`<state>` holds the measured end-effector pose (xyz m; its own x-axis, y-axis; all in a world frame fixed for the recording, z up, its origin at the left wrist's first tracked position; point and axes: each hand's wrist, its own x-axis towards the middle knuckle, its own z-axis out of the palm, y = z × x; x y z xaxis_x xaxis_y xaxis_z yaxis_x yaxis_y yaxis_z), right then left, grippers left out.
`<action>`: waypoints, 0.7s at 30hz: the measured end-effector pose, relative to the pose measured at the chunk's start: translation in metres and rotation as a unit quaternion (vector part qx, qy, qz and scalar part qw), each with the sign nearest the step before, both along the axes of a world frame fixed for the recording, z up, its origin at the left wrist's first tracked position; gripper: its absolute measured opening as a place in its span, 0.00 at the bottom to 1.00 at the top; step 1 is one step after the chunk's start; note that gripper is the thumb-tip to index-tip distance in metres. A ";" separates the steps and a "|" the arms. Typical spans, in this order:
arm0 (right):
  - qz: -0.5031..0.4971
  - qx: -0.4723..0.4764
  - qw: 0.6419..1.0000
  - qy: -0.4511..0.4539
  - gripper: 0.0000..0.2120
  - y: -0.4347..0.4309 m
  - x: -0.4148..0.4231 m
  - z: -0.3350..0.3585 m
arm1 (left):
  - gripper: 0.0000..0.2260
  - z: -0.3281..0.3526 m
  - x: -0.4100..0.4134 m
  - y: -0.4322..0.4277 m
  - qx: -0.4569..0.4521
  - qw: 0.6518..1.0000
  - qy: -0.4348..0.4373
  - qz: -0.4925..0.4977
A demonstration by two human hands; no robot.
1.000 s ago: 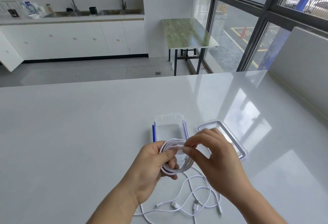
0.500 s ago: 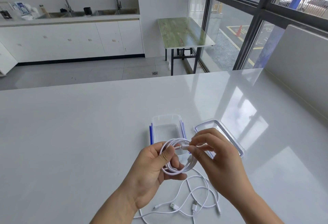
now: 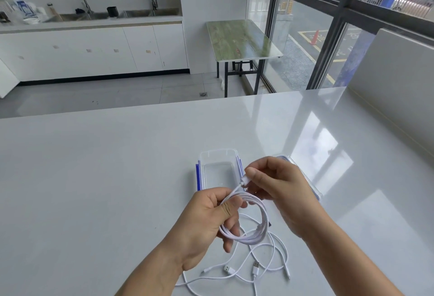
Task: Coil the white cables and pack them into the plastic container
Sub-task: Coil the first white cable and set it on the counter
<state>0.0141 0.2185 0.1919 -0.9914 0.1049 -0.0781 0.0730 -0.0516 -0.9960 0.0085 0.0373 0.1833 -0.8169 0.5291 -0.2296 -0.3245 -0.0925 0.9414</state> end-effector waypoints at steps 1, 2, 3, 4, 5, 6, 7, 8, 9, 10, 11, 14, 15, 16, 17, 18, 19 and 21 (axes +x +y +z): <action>0.007 -0.047 0.999 -0.026 0.05 0.000 0.000 -0.002 | 0.09 0.000 0.000 -0.001 0.009 1.000 -0.001 0.005; 0.012 -0.087 0.995 -0.047 0.07 0.000 0.002 -0.005 | 0.09 0.000 0.000 -0.002 0.019 1.000 -0.005 0.009; 0.016 -0.121 0.990 -0.064 0.09 -0.002 0.005 -0.009 | 0.09 0.000 0.000 -0.003 0.031 0.999 -0.013 0.012; 0.019 -0.148 0.986 -0.077 0.11 -0.004 0.008 -0.012 | 0.10 -0.001 0.000 -0.004 0.043 0.999 -0.021 0.015; 0.022 -0.164 0.983 -0.082 0.10 -0.006 0.011 -0.015 | 0.11 -0.002 -0.001 -0.005 0.052 0.998 -0.027 0.021; 0.024 -0.168 0.982 -0.081 0.09 -0.007 0.014 -0.017 | 0.12 -0.004 -0.002 -0.005 0.053 0.998 -0.028 0.031; 0.024 -0.162 0.983 -0.078 0.07 -0.009 0.017 -0.019 | 0.12 -0.005 -0.002 -0.005 0.047 0.998 -0.025 0.045; 0.022 -0.149 0.986 -0.074 0.05 -0.010 0.019 -0.021 | 0.12 -0.006 -0.001 -0.003 0.040 0.997 -0.021 0.058; 0.020 -0.133 0.988 -0.070 0.05 -0.011 0.020 -0.022 | 0.11 -0.007 -0.001 -0.002 0.034 0.997 -0.016 0.070; 0.019 -0.118 0.991 -0.068 0.05 -0.011 0.021 -0.022 | 0.10 -0.008 0.000 0.000 0.027 0.996 -0.011 0.082; 0.017 -0.104 0.992 -0.066 0.05 -0.010 0.021 -0.022 | 0.10 -0.010 0.001 0.002 0.018 0.996 -0.005 0.092; 0.027 -0.087 0.993 -0.072 0.06 -0.004 0.021 -0.016 | 0.13 -0.013 0.002 0.006 -0.008 0.992 0.015 0.124; 0.037 -0.084 0.993 -0.076 0.08 -0.002 0.021 -0.014 | 0.11 -0.013 0.001 0.006 -0.019 0.990 0.032 0.133; 0.048 -0.081 0.992 -0.081 0.10 -0.001 0.021 -0.014 | 0.06 -0.013 0.000 0.007 -0.031 0.989 0.051 0.138; 0.057 -0.086 0.991 -0.086 0.11 0.000 0.021 -0.013 | 0.05 -0.013 -0.001 0.007 -0.046 0.986 0.074 0.141; 0.063 -0.098 0.989 -0.089 0.12 -0.001 0.021 -0.014 | 0.07 -0.014 -0.002 0.007 -0.067 0.983 0.096 0.143; 0.065 -0.118 0.987 -0.091 0.13 -0.001 0.022 -0.014 | 0.08 -0.014 -0.003 0.007 -0.087 0.979 0.115 0.146; 0.062 -0.148 0.983 -0.088 0.18 -0.004 0.022 -0.015 | 0.08 -0.015 -0.003 0.006 -0.126 0.970 0.147 0.148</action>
